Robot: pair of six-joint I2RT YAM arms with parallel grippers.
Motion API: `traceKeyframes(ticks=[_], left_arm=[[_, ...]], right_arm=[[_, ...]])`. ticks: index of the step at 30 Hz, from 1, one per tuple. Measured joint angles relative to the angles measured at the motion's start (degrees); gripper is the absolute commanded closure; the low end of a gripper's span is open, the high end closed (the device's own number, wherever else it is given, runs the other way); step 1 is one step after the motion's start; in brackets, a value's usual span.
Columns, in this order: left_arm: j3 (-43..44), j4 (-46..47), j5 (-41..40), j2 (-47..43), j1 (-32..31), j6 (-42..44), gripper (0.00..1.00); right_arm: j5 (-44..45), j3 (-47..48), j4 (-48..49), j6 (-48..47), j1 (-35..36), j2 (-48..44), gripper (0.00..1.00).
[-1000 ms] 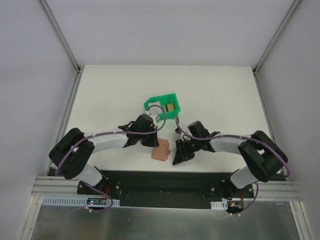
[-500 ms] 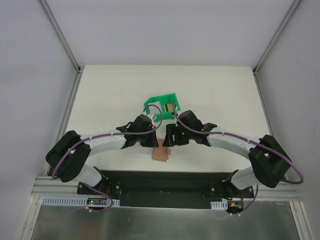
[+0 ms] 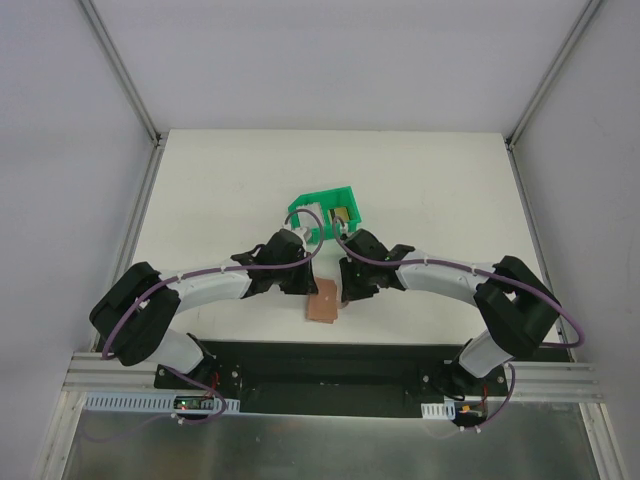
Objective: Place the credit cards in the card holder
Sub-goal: Open the card holder at the center of the board.
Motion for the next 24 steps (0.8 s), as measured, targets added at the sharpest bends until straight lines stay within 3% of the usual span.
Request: traceKeyframes(ticks=[2, 4, 7, 14, 19, 24], left_arm=[[-0.04, -0.04, -0.11, 0.00, 0.00, 0.02, 0.77], [-0.04, -0.17, -0.31, 0.00, 0.00, 0.13, 0.63], [-0.04, -0.92, -1.40, 0.00, 0.00, 0.48, 0.50], [0.55, -5.40, -4.11, -0.90, 0.00, 1.70, 0.40], [3.13, -7.72, -4.42, -2.80, -1.16, 3.43, 0.25], [7.08, -9.03, -4.68, -3.06, -4.96, 5.99, 0.23]], right_arm=[[0.04, -0.22, -0.11, 0.09, 0.00, 0.00, 0.92], [-0.22, -0.87, 0.44, 0.13, 0.00, -0.07, 1.00], [-1.18, -2.91, 2.05, 0.57, -0.39, -0.07, 1.00], [-5.66, -8.59, 8.96, 2.75, -2.95, -2.73, 1.00], [-8.59, -11.26, 12.98, 4.66, -4.44, -4.31, 0.99], [-11.65, -13.90, 18.29, 7.28, -5.46, -7.54, 1.00]])
